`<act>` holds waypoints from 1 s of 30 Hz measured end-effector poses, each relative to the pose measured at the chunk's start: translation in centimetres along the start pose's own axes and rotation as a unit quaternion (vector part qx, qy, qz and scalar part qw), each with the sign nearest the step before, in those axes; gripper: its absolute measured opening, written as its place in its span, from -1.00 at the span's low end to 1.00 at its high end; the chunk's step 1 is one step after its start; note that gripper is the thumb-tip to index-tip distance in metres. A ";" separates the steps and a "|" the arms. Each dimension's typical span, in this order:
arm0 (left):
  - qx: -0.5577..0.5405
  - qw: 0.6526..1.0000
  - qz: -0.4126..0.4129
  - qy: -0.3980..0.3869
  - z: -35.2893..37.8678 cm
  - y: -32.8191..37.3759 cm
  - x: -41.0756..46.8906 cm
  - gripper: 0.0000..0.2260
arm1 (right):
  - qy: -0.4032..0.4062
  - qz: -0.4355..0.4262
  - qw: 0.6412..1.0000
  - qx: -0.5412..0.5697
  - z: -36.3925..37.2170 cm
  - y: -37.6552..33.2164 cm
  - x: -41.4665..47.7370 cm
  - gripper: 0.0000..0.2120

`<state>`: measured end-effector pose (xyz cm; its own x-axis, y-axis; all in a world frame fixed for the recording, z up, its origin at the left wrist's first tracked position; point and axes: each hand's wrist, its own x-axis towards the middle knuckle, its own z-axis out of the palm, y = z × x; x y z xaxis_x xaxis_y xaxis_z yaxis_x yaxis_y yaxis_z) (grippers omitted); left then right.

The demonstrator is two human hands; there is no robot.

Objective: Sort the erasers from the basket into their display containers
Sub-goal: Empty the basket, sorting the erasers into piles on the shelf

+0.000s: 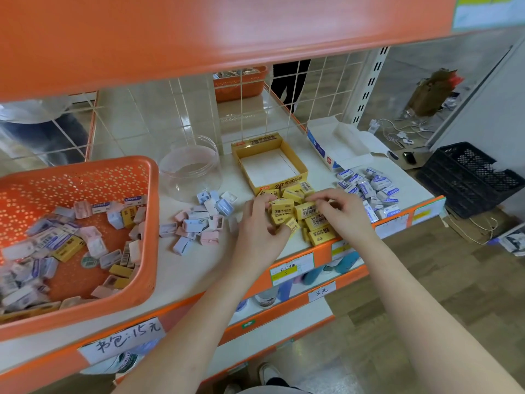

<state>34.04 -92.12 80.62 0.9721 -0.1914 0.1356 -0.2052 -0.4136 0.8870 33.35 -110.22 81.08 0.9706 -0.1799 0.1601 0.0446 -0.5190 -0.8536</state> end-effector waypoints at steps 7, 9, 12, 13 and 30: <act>0.067 0.996 0.043 0.028 0.0 -0.4 -0.2 -0.56 | -0.038 -0.056 0.994 -0.088 0.5 0.8 0.5 -0.80; 0.081 0.994 0.066 0.022 0.0 -0.5 -0.2 -0.54 | -0.040 -0.093 0.984 -0.143 0.9 1.1 0.4 -0.78; 0.113 0.990 0.074 -0.040 0.1 -0.4 -0.2 -0.53 | -0.005 -0.074 0.989 -0.128 1.0 0.8 0.4 -0.75; 0.115 0.989 0.076 -0.049 0.1 -0.4 -0.2 -0.53 | 0.013 -0.053 0.991 -0.123 1.0 0.7 0.5 -0.76; 0.046 0.997 0.014 0.062 -0.2 -0.2 -0.2 -0.67 | 0.140 0.011 0.988 -0.070 0.9 0.5 0.3 -0.81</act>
<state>33.92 -91.86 80.51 0.9714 -0.0946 0.2177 -0.2357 -0.4911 0.8386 33.87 -109.77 80.28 0.8668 -0.4065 0.2888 -0.0288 -0.6190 -0.7849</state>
